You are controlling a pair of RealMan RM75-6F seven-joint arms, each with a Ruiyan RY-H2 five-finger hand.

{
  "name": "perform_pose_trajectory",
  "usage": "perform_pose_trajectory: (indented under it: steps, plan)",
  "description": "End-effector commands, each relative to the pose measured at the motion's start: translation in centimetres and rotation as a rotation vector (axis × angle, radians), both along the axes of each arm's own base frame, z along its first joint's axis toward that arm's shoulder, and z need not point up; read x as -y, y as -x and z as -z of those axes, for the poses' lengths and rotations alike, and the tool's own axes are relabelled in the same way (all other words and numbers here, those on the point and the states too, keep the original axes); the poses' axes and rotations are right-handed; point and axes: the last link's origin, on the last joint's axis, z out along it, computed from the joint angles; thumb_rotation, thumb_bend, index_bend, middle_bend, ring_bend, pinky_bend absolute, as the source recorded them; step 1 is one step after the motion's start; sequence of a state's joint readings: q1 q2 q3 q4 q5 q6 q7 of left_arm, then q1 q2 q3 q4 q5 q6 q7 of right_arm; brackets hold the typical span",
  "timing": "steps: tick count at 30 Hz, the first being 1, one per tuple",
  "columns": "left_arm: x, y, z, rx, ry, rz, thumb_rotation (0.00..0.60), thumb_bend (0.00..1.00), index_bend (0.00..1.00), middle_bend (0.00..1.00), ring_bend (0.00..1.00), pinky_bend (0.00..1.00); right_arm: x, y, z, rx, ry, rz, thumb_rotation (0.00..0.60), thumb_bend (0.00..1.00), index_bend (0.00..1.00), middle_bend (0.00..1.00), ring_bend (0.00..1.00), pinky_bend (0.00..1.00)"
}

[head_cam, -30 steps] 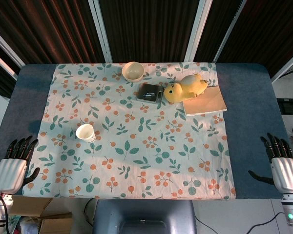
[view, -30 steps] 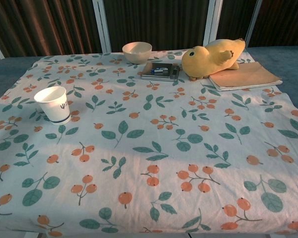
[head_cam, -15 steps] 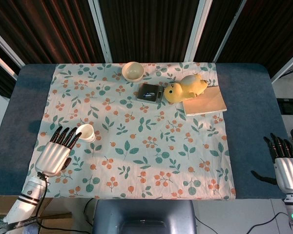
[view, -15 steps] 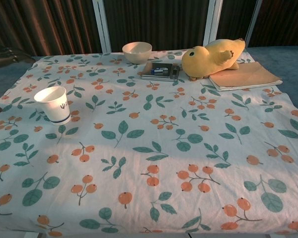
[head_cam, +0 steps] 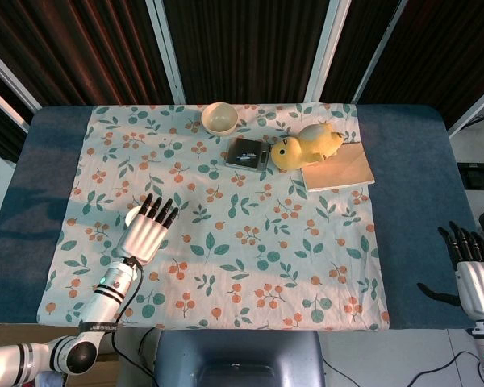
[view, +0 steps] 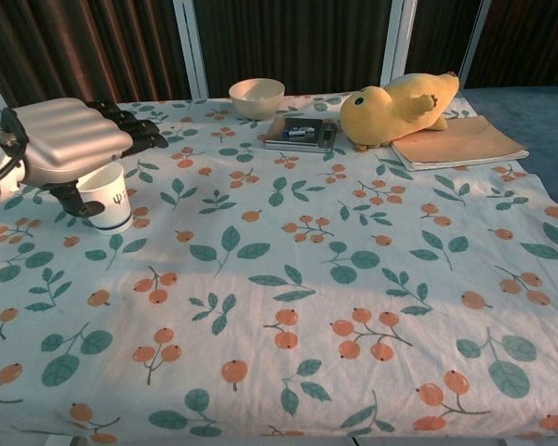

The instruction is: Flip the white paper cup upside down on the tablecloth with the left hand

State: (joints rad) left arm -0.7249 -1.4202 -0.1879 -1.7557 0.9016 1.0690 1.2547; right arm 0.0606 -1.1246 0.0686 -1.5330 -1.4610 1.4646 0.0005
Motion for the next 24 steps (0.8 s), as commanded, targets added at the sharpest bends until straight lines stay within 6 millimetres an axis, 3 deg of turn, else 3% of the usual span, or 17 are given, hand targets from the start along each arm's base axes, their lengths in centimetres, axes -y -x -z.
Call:
perform_pose_trajectory:
  steps: [1,7,24]
  plan:
    - [-0.7,-0.3,1.7,-0.09,0.006,0.0,0.6,0.3,0.0,0.0,0.0,0.0,0.0,0.0,0.0,-0.003,0.007,0.002,0.525,0.0,0.0,0.0,0.0,0.0]
    - [-1.7,-0.4,3.4,-0.236,-0.025,0.02,0.6,0.31,0.0,0.0,0.0,0.0,0.1,-0.1,0.2,-0.007,0.007,0.005,0.525,0.0,0.0,0.0,0.0,0.0]
    - [-3.3,1.7,3.7,-0.427,-0.079,-0.08,0.6,0.31,0.0,0.0,0.0,0.0,0.1,0.3,-0.6,0.02,0.029,0.011,0.526,0.0,0.0,0.0,0.0,0.0]
